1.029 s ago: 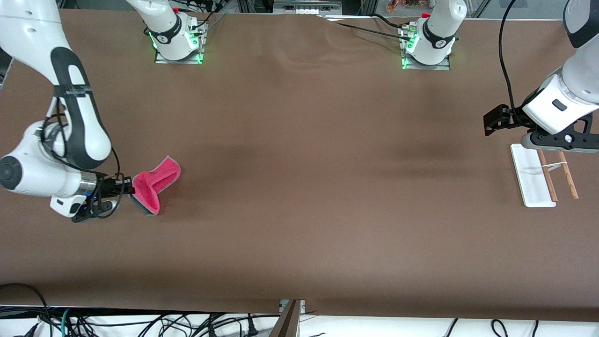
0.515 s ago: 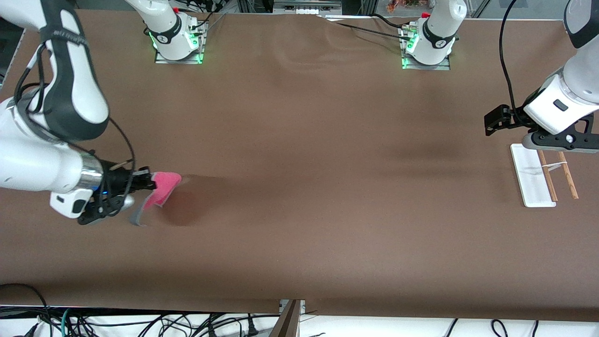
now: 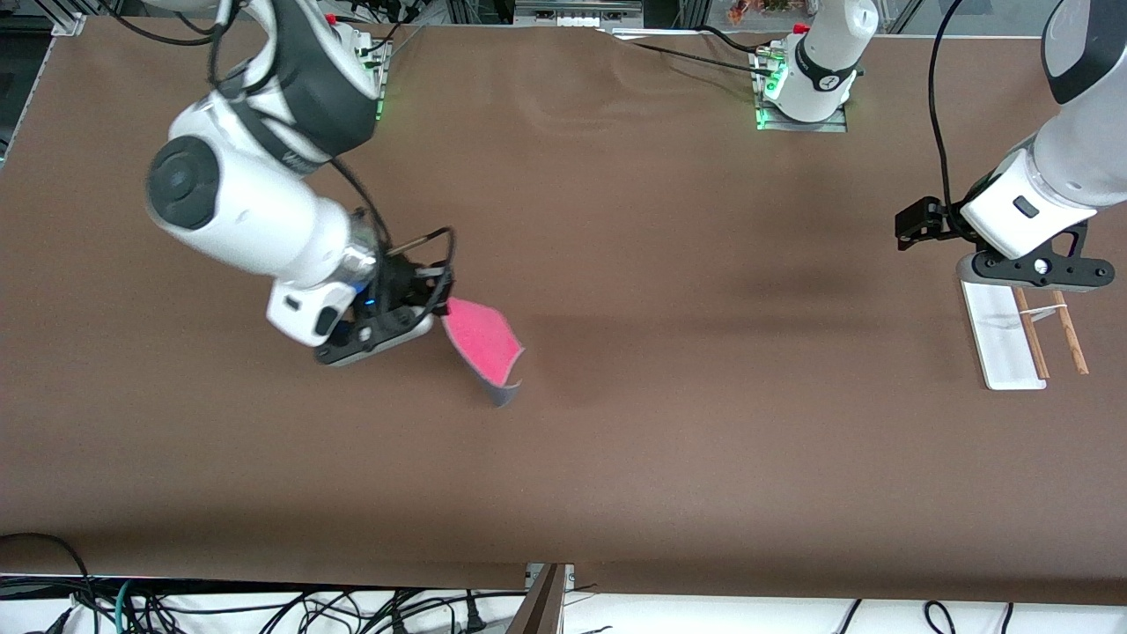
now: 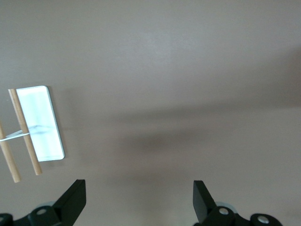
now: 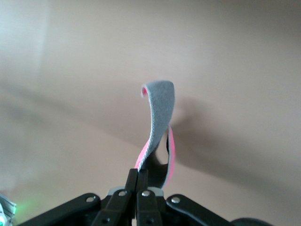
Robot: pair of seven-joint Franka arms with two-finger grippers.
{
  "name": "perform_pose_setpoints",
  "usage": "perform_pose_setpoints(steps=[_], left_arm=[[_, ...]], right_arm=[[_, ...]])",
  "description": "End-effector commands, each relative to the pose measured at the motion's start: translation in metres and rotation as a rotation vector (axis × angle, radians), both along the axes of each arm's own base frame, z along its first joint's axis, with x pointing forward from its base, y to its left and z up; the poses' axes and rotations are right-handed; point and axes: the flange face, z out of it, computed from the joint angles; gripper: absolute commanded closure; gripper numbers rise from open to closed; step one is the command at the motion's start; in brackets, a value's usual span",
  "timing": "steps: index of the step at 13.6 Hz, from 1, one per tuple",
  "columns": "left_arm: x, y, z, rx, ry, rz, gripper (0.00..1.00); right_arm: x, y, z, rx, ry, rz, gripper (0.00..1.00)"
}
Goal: Pass towel and hang on rack
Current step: 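Lift the towel with the right gripper and carry it toward the table middle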
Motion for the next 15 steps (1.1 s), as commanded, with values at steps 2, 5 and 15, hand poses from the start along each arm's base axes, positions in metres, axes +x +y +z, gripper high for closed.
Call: perform_pose_setpoints(steps=[2,5,15], left_arm=[[0.000,0.005,-0.012,-0.070,0.068,-0.015,0.00],[0.013,0.019,-0.045,-0.212,0.119,-0.205,0.00],[0.023,0.021,-0.147,-0.828,-0.061,-0.687,0.00]], right_arm=[[-0.033,0.083,0.016,0.080,-0.104,0.044,1.00],[-0.072,0.150,0.016,0.124,-0.175,0.123,1.00],[-0.091,0.177,0.017,0.160,-0.211,0.154,1.00]])
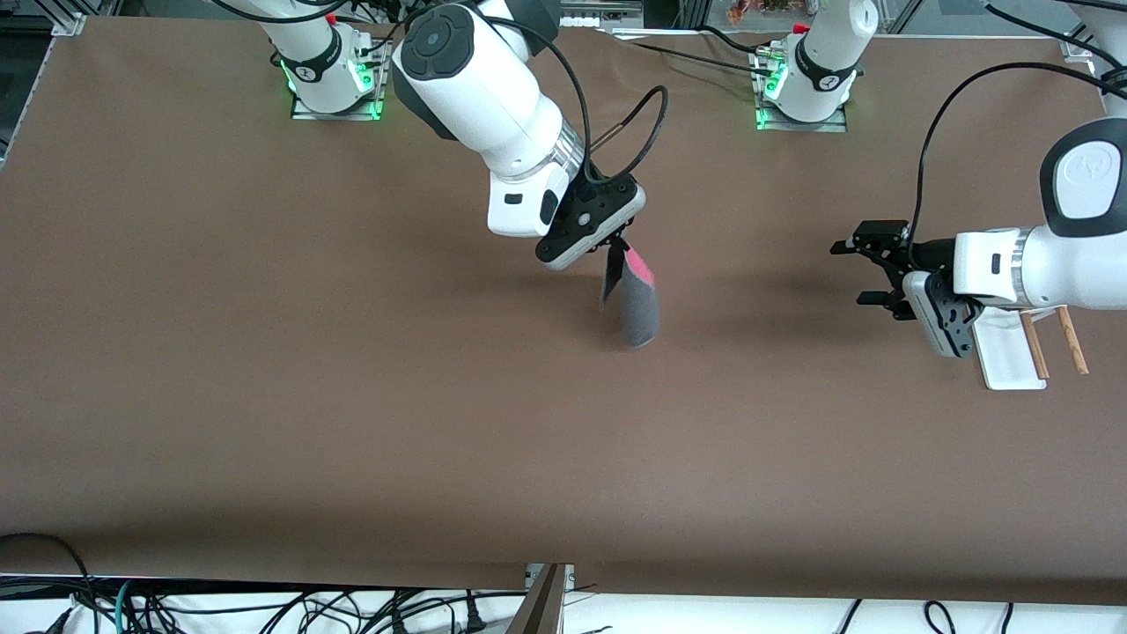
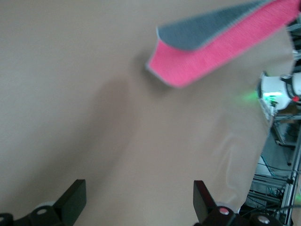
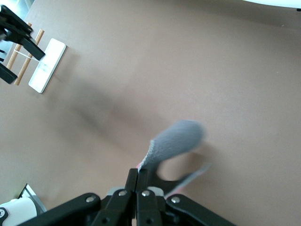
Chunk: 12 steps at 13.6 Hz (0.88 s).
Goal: Pass towel and hang on rack
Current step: 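Move the left gripper toward the hanging towel and grasp its edge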
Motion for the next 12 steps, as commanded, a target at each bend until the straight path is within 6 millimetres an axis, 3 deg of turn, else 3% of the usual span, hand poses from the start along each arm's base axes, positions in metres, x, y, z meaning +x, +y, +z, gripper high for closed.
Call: perform_pose_setpoints(steps=[1,4,10,12], left_arm=[[-0.005,-0.022,-0.013,-0.104,-0.089,-0.072,0.00],[-0.007,-0.051,-0.036,-0.172,-0.145,-0.061,0.00],[-0.020,-0.138,-0.053,-0.236,-0.248,0.019,0.00],[-0.015,-0.147,-0.058,-0.232,-0.284,0.064,0.00]], right_arm=[[0.001,0.003,0.007,0.008,-0.017,-0.006,1.00],[0.002,0.005,0.009,0.024,-0.032,-0.009,1.00],[-0.002,0.015,0.003,0.041,-0.044,-0.004,1.00],[-0.001,0.016,-0.001,0.040,-0.041,-0.004,1.00]])
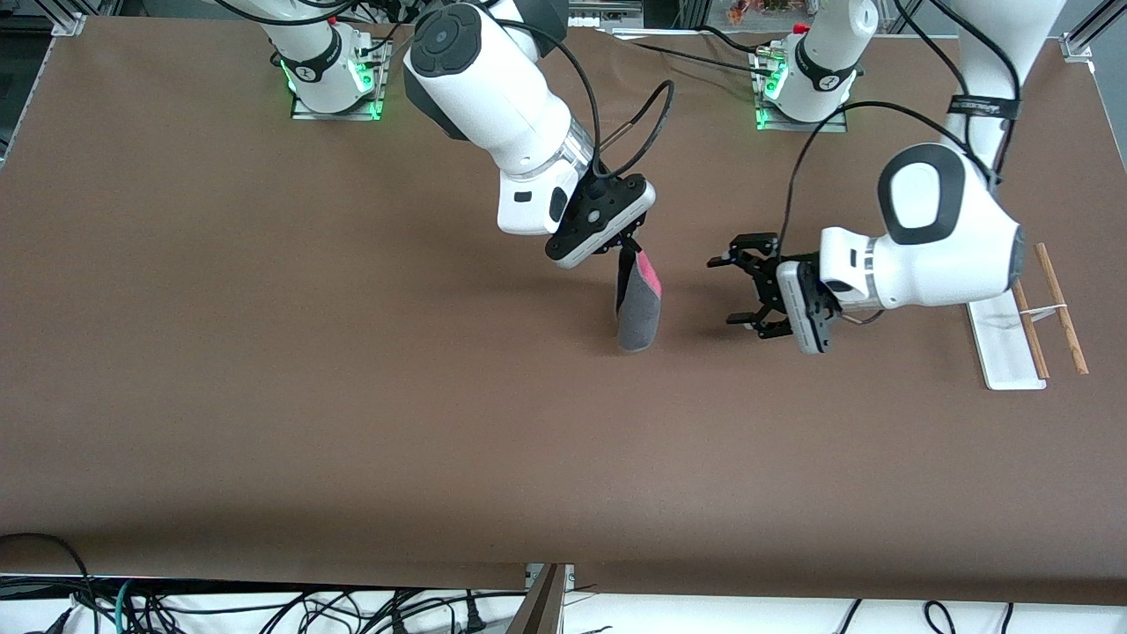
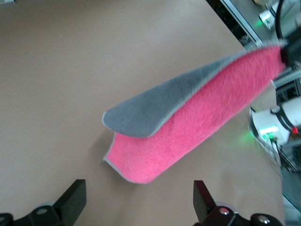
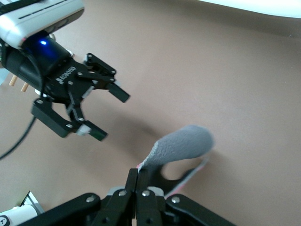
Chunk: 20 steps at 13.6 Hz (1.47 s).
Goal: Pass towel and hang on rack
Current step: 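Move the left gripper toward the hanging towel and grasp its edge, then open the right gripper and withdraw while the left gripper carries the towel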
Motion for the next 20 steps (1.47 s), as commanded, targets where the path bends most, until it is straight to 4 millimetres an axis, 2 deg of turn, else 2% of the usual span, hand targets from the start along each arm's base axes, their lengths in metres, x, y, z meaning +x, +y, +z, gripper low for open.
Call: perform_pose_setpoints(steps=[1,5,8,12,13,15,16,18,20], left_arm=[[0.003,-0.004,-0.007,-0.026,-0.041,0.068,0.00],[0.001,-0.044,-0.013,-0.023,-0.096,0.108,0.00],[-0.006,-0.064,-0.026,-0.012,-0.097,0.101,0.00],[-0.016,-0.091,-0.031,-0.010,-0.120,0.116,0.02],[-0.015,-0.091,-0.032,-0.009,-0.122,0.118,0.19],[-0.012,-0.095,-0.039,-0.002,-0.127,0.130,0.71],[-0.013,-0.100,-0.040,0.000,-0.133,0.128,0.93],[-0.012,-0.100,-0.039,0.000,-0.136,0.131,1.00],[-0.012,-0.100,-0.039,0.000,-0.136,0.131,1.00]], right_arm=[[0.002,0.005,0.002,0.010,-0.013,-0.004,1.00],[0.002,0.005,0.003,0.013,-0.016,-0.006,1.00],[0.003,0.005,0.002,0.018,-0.022,-0.008,1.00],[0.003,0.005,0.002,0.018,-0.022,-0.008,1.00],[0.004,0.004,0.002,0.018,-0.022,-0.009,1.00],[0.004,0.004,0.002,0.019,-0.024,-0.008,1.00],[0.003,0.005,0.002,0.019,-0.024,-0.007,1.00],[0.004,0.004,0.002,0.019,-0.024,-0.008,1.00],[0.003,0.005,0.002,0.019,-0.024,-0.007,1.00]])
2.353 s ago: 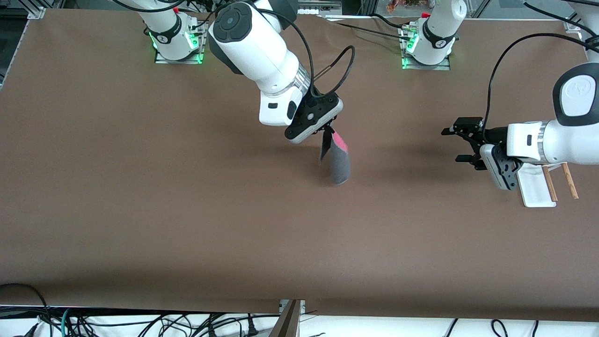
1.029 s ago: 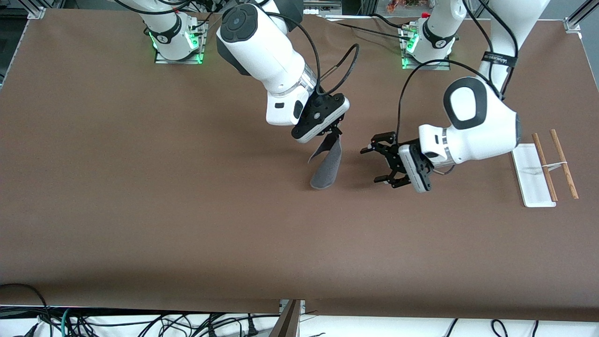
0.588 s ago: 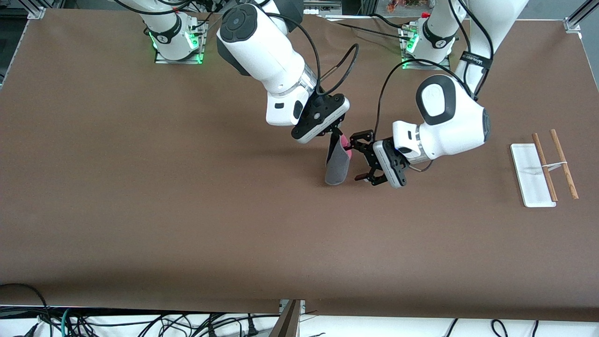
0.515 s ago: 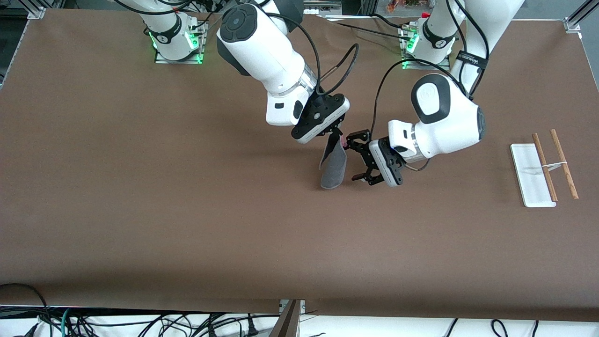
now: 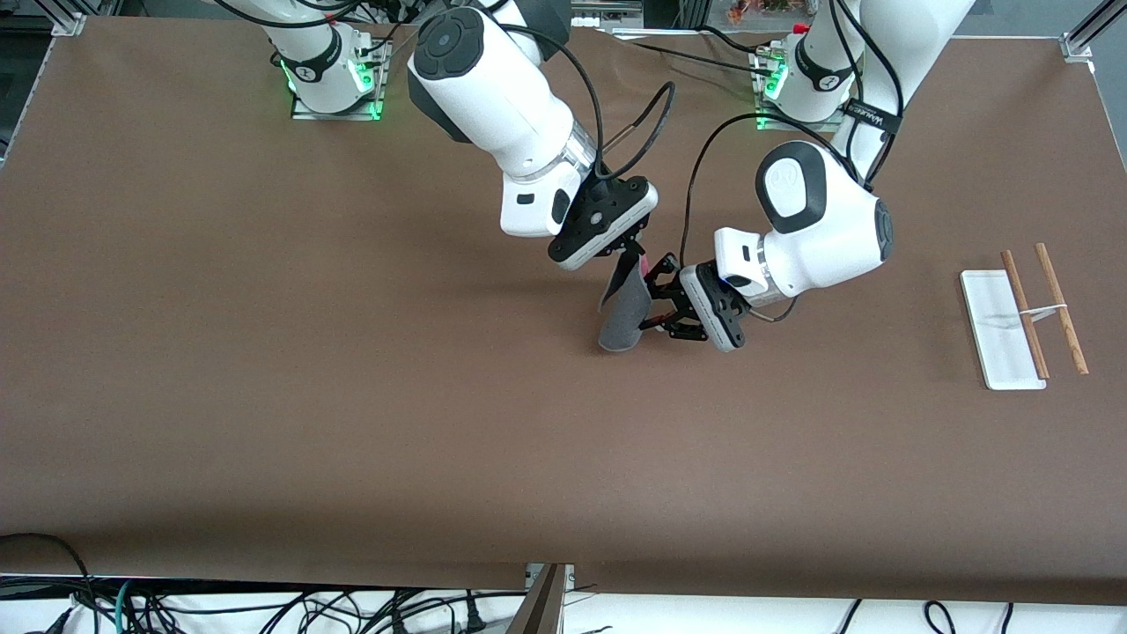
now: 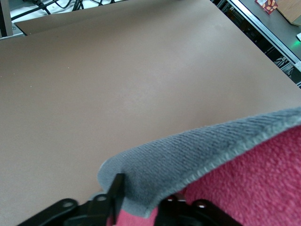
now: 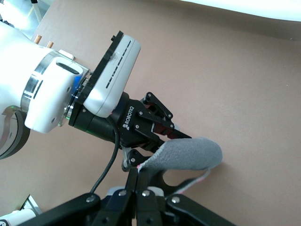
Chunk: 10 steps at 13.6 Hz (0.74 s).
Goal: Pass towel and hang on rack
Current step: 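Open the right gripper and withdraw while the left gripper carries the towel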
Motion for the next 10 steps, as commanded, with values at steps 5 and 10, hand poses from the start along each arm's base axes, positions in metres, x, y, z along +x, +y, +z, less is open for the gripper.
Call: perform_pose_setpoints(steps=[5,10], left_arm=[[0.0032,0.0016,0.0032,-0.019,-0.024,0.012,1.00],[0.0039,0.0033,0.0041,-0.019,-0.025,0.013,1.00]], right_arm=[[0.0021,0.0031,0.0035,0.008,-0.014,-0.003,1.00],[0.0065,-0.0023,0.0010,0.007,-0.002,-0.015,0.00]])
